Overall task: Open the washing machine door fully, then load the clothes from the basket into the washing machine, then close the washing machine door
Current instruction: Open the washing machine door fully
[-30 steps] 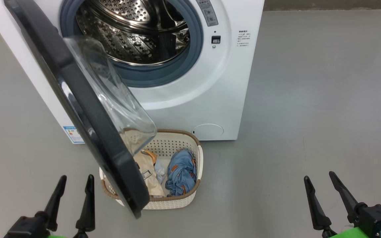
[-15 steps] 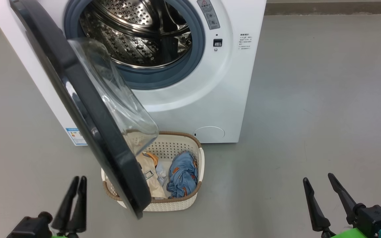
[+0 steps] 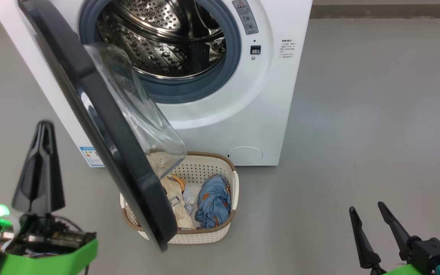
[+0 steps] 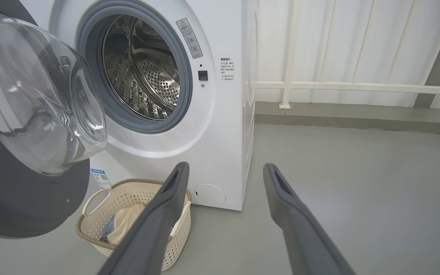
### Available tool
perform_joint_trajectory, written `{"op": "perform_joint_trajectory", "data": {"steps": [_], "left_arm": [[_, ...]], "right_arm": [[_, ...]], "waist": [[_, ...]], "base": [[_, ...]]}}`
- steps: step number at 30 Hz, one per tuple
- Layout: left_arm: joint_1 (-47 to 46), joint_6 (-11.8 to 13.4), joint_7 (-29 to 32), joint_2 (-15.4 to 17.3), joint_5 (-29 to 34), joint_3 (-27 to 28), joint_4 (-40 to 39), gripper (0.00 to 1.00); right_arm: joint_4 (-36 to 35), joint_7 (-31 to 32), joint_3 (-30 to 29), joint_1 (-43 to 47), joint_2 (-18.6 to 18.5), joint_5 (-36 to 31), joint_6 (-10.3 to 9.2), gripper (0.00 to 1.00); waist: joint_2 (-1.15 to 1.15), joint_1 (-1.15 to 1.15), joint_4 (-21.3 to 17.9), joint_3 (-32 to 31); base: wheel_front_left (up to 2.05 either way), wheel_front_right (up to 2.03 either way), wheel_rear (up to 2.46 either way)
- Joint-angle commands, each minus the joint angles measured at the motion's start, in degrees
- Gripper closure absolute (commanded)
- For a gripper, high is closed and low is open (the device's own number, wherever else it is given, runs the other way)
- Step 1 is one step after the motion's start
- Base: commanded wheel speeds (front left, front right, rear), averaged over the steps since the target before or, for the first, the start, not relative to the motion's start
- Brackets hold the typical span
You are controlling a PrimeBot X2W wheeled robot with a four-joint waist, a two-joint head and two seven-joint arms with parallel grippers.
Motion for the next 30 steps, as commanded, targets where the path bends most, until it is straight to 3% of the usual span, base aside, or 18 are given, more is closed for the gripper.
{"op": "perform_joint_trajectory", "data": {"steps": [1,9,14,21,30], "left_arm": [[-3.2,-0.1,-0.3,1.5,0.6,0.7,-3.0,1.00],[-9.7,-0.1,-0.3,4.1,-0.1,-12.0,-8.7,1.00],[-11.4,-0.1,0.1,4.0,-0.9,-20.7,-8.7,1.00],[-10.9,-0.1,0.2,3.2,-2.9,-31.8,-6.0,1.00],[-8.8,-0.1,-0.1,3.5,-4.6,-38.3,2.1,1.00]], "right_arm": [[-1.1,-0.7,1.5,-1.1,-0.4,-0.1,0.09,0.00],[-0.4,-0.7,2.5,-1.8,-0.3,-0.2,0.09,0.00],[-0.2,-0.7,2.9,-2.0,-0.4,-0.1,0.09,0.00],[0.3,-0.7,3.2,-1.9,-0.6,-0.1,0.09,0.00],[0.8,-0.7,3.6,-2.7,-0.8,-0.3,0.09,0.00]], "waist": [[0.00,0.00,0.1,0.0],[0.00,0.00,-0.4,-0.1],[0.00,0.00,-1.0,0.1],[0.00,0.00,-1.6,0.7],[0.00,0.00,-1.6,1.6]], "base": [[0.00,0.00,0.00],[0.00,0.00,0.00],[0.00,0.00,0.00],[0.00,0.00,0.00],[0.00,0.00,0.00]]}}
